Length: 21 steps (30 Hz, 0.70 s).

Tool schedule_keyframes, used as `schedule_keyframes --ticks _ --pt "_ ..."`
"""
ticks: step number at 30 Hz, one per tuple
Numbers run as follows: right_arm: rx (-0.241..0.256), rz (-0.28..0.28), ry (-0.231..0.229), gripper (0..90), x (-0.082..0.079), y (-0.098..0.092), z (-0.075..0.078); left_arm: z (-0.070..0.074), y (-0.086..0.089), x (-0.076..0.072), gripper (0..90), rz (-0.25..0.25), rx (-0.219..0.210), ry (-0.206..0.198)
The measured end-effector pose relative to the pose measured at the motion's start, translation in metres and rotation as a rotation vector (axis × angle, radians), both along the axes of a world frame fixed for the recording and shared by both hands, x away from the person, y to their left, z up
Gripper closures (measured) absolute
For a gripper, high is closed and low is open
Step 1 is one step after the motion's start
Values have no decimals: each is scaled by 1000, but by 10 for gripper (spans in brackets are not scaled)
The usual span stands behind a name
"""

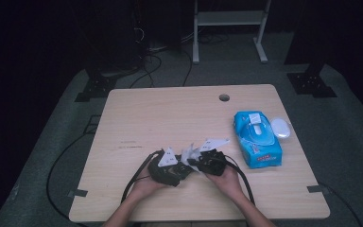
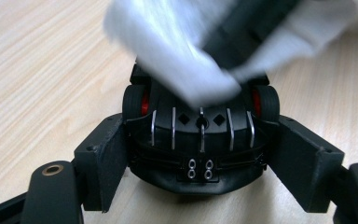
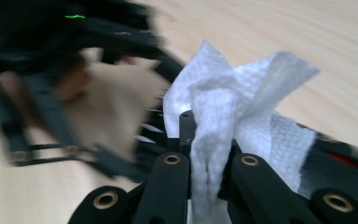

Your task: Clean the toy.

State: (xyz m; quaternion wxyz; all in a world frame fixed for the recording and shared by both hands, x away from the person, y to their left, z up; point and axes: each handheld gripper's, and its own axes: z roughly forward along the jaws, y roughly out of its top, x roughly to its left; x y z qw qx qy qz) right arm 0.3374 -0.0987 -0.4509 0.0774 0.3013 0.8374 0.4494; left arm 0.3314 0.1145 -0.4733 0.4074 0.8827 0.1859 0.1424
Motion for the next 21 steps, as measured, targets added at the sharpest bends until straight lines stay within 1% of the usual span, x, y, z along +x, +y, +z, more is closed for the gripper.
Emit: schedule_keyframes --ticks 1,2,3,4,5,6,7,8,9,10,11,12,13,14,15,16,17,18,19,20,21 --pt "-19 -43 -4 867 2 -4 0 1 0 0 241 -5 -9 -7" --pt "-33 -70 -6 867 4 -7 0 2 0 -1 243 -5 -12 -7" --pt "-7 -73 7 867 5 -8 0 2 -2 -1 244 -3 -15 -8" --pt "47 -49 36 867 4 -7 0 2 -3 -1 244 -9 -10 -12" --pt "87 -12 56 867 3 -1 1 2 -5 -2 244 -13 -16 -12" --pt "70 18 47 867 0 6 1 2 -6 -3 244 -12 3 -25" --pt "41 27 16 867 -3 12 1 2 -6 -4 245 -14 16 -37" --pt "33 34 20 867 -1 13 1 2 -5 -4 245 -16 8 -34" --pt "41 24 30 867 1 11 1 2 -4 -4 245 -16 -1 -27" --pt "17 -12 15 867 3 7 2 3 -3 -3 245 -15 -1 -21" --pt "-30 -47 -17 867 5 3 2 3 -3 -3 245 -19 2 -23" --pt "-34 -84 -4 867 8 -3 1 2 -4 -3 245 -16 -4 -25" --pt "-16 -109 19 867 11 -8 0 2 -5 -2 246 -15 -2 -24" --pt "-5 -109 15 867 9 -9 -1 3 -6 -2 246 -15 -3 -27" --pt "7 -86 17 867 7 -7 -1 2 -7 -2 246 -16 -5 -30" --pt "55 -38 37 867 5 -3 0 2 -8 -3 246 -18 -7 -29" --pt "85 4 55 866 3 3 0 2 -9 -3 247 -15 6 -33" --pt "59 18 29 867 0 11 0 2 -9 -5 247 -14 18 -43" --pt "39 26 18 867 0 15 0 1 -7 -5 246 -19 19 -45" --pt "39 15 38 867 2 14 0 1 -6 -5 247 -18 8 -39" --pt "32 -8 37 867 3 13 1 2 -5 -5 246 -18 4 -33"
